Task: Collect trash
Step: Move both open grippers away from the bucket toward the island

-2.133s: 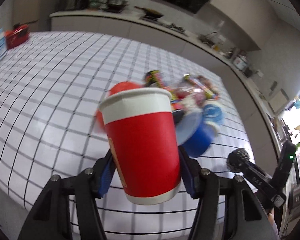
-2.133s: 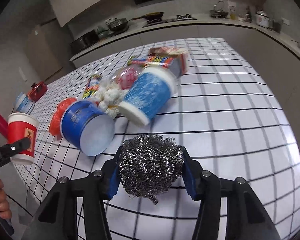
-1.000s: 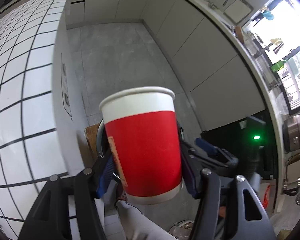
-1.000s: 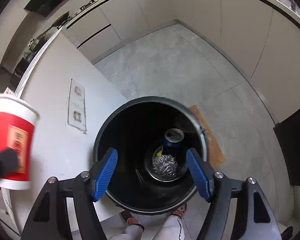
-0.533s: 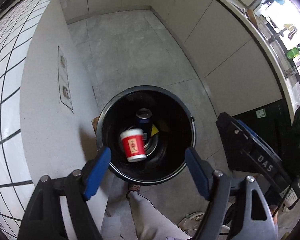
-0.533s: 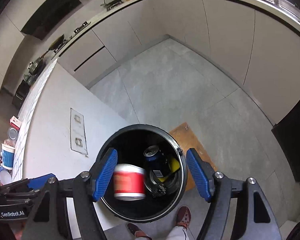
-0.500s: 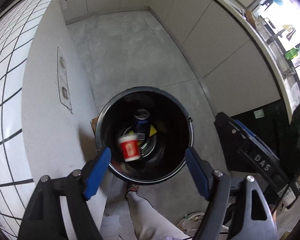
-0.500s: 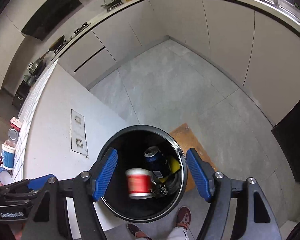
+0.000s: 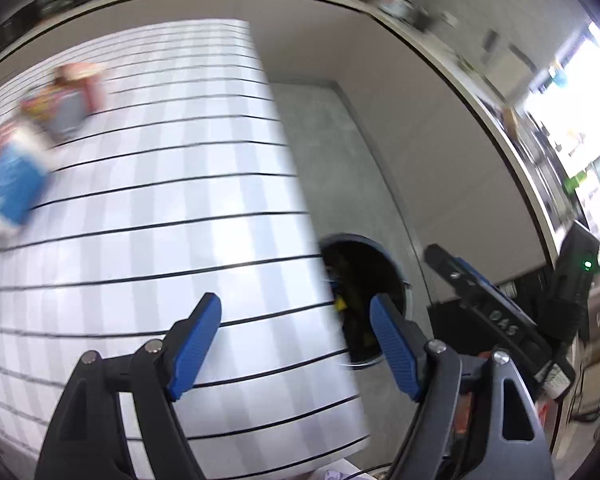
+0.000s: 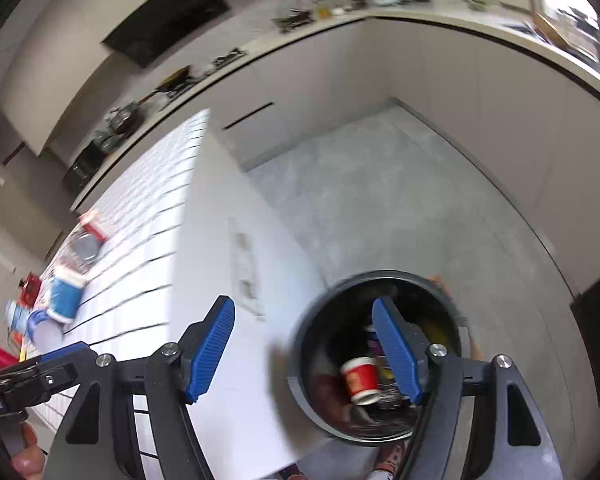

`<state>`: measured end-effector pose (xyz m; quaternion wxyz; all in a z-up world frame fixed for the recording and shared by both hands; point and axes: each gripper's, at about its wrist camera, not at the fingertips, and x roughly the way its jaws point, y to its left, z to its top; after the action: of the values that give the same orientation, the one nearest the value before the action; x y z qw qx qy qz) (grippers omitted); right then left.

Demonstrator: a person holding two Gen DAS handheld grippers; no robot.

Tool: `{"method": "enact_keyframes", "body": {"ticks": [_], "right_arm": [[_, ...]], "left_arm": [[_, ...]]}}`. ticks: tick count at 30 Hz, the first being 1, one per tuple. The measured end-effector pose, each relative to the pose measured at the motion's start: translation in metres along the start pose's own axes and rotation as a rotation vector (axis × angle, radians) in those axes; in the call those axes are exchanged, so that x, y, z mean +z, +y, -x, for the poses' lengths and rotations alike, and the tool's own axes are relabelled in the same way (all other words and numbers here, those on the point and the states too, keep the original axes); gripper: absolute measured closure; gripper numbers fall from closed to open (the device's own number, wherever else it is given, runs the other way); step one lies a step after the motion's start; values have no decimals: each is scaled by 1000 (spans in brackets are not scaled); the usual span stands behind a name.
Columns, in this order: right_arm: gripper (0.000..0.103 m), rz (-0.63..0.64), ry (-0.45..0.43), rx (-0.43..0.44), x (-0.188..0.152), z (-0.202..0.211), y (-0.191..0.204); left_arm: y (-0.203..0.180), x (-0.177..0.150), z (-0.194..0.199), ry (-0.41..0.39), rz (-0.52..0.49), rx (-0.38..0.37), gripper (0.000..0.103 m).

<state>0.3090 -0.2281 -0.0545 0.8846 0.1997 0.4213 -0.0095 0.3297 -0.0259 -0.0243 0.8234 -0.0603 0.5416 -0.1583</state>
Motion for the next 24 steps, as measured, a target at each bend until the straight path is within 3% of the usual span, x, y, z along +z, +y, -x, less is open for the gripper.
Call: {"method": "enact_keyframes", "body": {"ticks": [8, 14, 24], "right_arm": [[30, 115, 5, 83, -21, -15, 139], [30, 159, 8, 107, -47, -37, 229], [30, 256, 46, 130, -64, -61, 318]], "left_arm": [[157, -24, 63, -72, 184, 95, 25], [247, -37, 99, -149, 251, 175, 25], [315, -35, 111, -209, 305, 239, 25]]}}
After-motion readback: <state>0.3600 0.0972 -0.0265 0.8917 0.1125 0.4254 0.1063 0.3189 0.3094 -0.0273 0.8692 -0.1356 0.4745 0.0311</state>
